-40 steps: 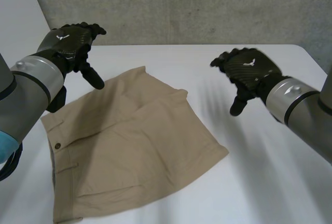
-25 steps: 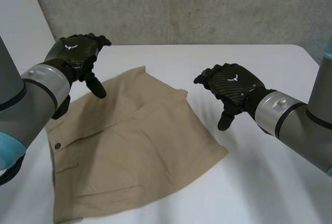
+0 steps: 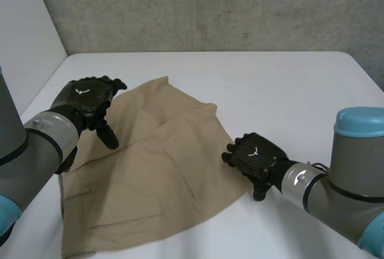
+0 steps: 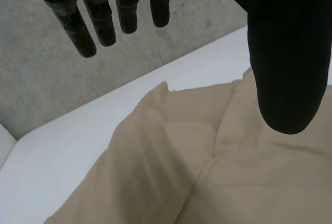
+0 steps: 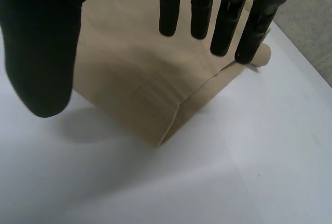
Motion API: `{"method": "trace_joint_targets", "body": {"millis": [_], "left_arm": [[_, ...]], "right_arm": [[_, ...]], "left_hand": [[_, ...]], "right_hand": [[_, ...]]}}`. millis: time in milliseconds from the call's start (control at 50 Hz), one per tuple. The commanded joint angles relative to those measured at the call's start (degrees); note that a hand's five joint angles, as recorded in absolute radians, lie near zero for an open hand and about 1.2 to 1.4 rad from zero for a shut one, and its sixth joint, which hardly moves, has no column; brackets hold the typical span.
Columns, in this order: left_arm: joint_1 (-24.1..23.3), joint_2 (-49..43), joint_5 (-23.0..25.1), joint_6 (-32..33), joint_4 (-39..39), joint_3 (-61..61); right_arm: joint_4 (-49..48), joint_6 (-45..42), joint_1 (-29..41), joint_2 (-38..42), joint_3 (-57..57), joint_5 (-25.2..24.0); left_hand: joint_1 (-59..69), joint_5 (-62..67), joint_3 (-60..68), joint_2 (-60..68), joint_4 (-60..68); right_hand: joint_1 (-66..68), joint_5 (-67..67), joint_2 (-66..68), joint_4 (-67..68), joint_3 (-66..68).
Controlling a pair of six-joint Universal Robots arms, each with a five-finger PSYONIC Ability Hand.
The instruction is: Fold the shorts.
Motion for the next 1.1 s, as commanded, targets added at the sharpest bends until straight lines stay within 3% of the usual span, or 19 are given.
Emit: {"method": "trace_joint_targets", "body": {"millis": [20,80,140,160,220,380,560,640,800,820,840,860,900,1000,1100], "left_arm": [[0.04,0.28,-0.09,-0.04,0.08,-1.67],[0.12,0.63,-0.09,-0.04,0.25,-2.20],[0.30,1.07,-0.09,-0.04,0.95,-3.07],[0.39,1.16,-0.09,-0.04,1.04,-3.25],[0.65,1.78,-0.09,-0.04,1.75,-4.04],[1.62,2.65,0.00,-0.13,2.63,-5.10],[1.09,3.89,0.08,-0.22,2.63,-5.27],[0.91,4.76,0.08,-0.30,2.71,-5.98],[0.74,5.47,0.08,-0.30,2.80,-7.47],[0.65,5.47,0.08,-0.30,2.80,-7.64],[0.56,5.56,0.08,-0.30,2.80,-7.82],[0.48,5.56,0.08,-0.30,2.80,-8.00],[0.04,5.56,0.08,-0.30,2.89,-8.26],[-0.14,5.38,0.08,-0.30,3.24,-8.35],[0.39,5.38,0.00,-0.39,4.12,-8.44]], "right_arm": [[-3.84,-0.02,0.23,3.12,-0.43,0.02],[-4.81,-0.19,0.32,3.83,-0.51,0.02],[-6.04,-0.10,0.32,4.00,-0.78,0.02],[-6.91,-0.10,0.32,4.00,-0.87,0.02],[-8.50,-0.10,0.23,4.09,-0.87,0.10],[-11.23,0.95,-0.04,5.41,-4.55,2.82],[-11.14,2.01,-0.12,13.04,-20.88,22.14],[-11.31,1.83,-0.39,15.95,-27.03,26.02],[-11.32,1.21,-1.00,17.81,-31.45,28.93],[-11.23,1.39,-1.09,17.63,-31.28,28.93],[-11.23,1.65,-1.18,17.28,-30.93,28.93],[-10.97,1.83,-1.09,16.58,-29.88,28.67],[-10.79,1.92,-1.00,15.00,-28.30,28.49],[-10.79,2.44,-0.56,8.06,-20.31,23.94],[-9.12,2.36,-0.83,1.03,-11.08,13.65]], "left_hand": [[-0.89,-1.45,-2.61,-1.93,-1.20],[-1.06,-1.62,-2.78,-2.10,-1.37],[-1.06,-1.62,-2.78,-2.10,-1.37],[-1.06,-1.62,-2.78,-2.10,-1.37],[-1.06,-1.62,-2.78,-2.10,-1.37],[-1.06,-1.62,-2.78,-2.10,-1.37],[-0.73,-1.29,-2.44,-1.76,-1.04],[-0.73,-1.29,-2.44,-1.76,-1.04],[-0.56,-1.12,-2.27,-1.60,-0.87],[-0.56,-1.12,-2.27,-1.60,-0.87],[-0.56,-1.12,-2.27,-1.60,-0.87],[-0.56,-1.12,-2.27,-1.60,-0.87],[-0.56,-1.12,-2.27,-1.60,-0.87],[-0.56,-1.12,-2.27,-1.60,-0.87],[-0.56,-1.12,-2.27,-1.60,-0.87]], "right_hand": [[15.77,13.45,13.01,12.84,12.83],[19.46,17.15,16.70,16.53,16.53],[36.76,34.44,34.00,33.83,33.82],[48.30,45.98,45.54,45.37,45.36],[62.45,60.13,59.69,59.52,59.52],[62.49,60.17,59.73,59.56,59.55],[62.49,60.17,59.73,59.56,59.55],[62.49,60.17,59.73,59.56,59.55],[62.49,60.17,59.73,59.56,59.55],[60.55,58.23,57.79,57.62,57.61],[47.87,45.55,45.11,44.94,44.94],[18.93,16.62,16.17,16.00,16.00],[-1.13,-3.44,-3.89,-4.05,-4.06],[-7.51,-9.83,-10.27,-10.44,-10.45],[-5.42,-7.74,-8.18,-8.35,-8.36]]}}
